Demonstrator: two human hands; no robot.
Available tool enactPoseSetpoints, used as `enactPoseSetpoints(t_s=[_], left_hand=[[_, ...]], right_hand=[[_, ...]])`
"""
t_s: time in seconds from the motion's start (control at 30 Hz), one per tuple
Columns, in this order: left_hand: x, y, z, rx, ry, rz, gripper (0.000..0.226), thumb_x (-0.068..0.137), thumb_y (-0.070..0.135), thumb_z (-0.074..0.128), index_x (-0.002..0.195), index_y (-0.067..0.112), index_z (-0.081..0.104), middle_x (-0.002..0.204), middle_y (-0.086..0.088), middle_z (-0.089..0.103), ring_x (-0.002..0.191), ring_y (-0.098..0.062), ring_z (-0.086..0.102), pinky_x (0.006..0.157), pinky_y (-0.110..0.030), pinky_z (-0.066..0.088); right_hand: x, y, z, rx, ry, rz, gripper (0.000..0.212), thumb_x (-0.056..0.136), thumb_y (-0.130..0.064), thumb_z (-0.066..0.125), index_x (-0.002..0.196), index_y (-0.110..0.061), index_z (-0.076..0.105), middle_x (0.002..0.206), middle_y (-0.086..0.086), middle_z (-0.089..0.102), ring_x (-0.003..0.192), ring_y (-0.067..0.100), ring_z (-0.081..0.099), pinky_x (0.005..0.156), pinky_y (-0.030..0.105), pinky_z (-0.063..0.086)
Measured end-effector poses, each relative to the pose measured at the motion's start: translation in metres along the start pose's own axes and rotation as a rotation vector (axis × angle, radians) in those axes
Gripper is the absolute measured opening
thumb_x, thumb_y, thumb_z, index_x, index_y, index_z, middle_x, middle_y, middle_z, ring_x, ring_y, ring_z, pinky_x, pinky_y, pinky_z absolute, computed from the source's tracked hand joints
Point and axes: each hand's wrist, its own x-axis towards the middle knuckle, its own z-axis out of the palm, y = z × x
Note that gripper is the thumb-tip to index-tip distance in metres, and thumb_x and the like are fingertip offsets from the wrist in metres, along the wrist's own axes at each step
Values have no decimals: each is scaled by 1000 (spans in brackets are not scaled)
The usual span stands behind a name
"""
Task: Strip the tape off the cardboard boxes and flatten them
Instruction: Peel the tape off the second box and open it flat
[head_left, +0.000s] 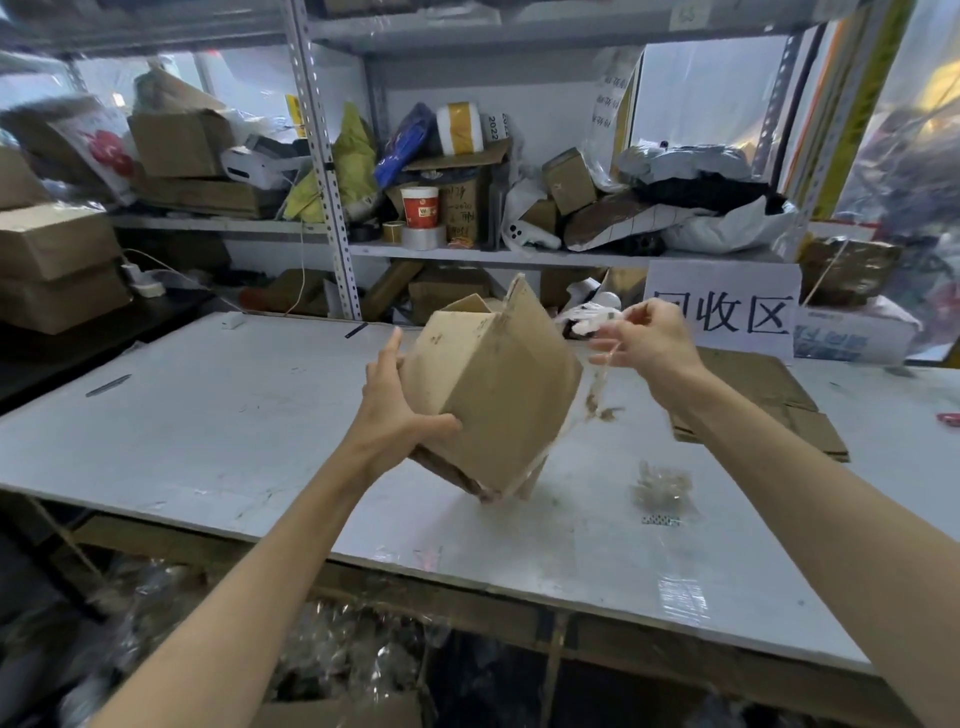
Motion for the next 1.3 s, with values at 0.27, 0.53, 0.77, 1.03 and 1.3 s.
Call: enactPoseSetpoints(t_s=[0.27, 0.53, 0.77, 1.03, 1.3], left_hand=[[6, -10, -1, -554, 238, -150, 122, 43, 42, 76, 151, 18, 27, 140, -10, 48, 112, -22, 56, 85, -38, 54], [-4, -10, 2, -465, 52, -12, 116, 38, 38, 75, 146, 25, 33, 129, -1, 49, 113, -23, 55, 67, -29, 58], [-14, -6, 12, -306, -91, 40, 104, 43, 34, 67, 142, 38, 38, 131, 5, 44, 115, -17, 50, 63, -22, 56], [-4, -18, -7, -839, 59, -169, 64, 56, 17, 59, 119, 11, 62, 105, -6, 67, 96, -30, 62, 80, -52, 51], [-4, -14, 3, -962, 83, -171, 30, 68, 25, 51, 93, 21, 67, 82, 1, 68, 68, -21, 63, 53, -28, 45]], right_hand=[[-19, 31, -5, -531, -4, -281, 15, 89, -2, 60, 89, -1, 74, 73, 14, 72, 56, 10, 64, 57, 21, 55], [-12, 6, 0, -68, -190, -104, 62, 89, -39, 63, 143, -24, 36, 127, 14, 53, 100, 28, 63, 70, 41, 60], [-5, 11, 2, -440, -5, -378, 30, 82, -19, 74, 110, -10, 69, 94, 3, 66, 85, 20, 65, 72, 26, 54], [3, 29, -31, -241, 385, -125, 18, 79, -5, 67, 68, -12, 56, 68, -1, 59, 62, 7, 57, 59, 23, 48], [-18, 31, 1, 118, -64, -47, 57, 67, 1, 81, 112, -3, 46, 103, 12, 61, 80, 18, 66, 57, 19, 53]])
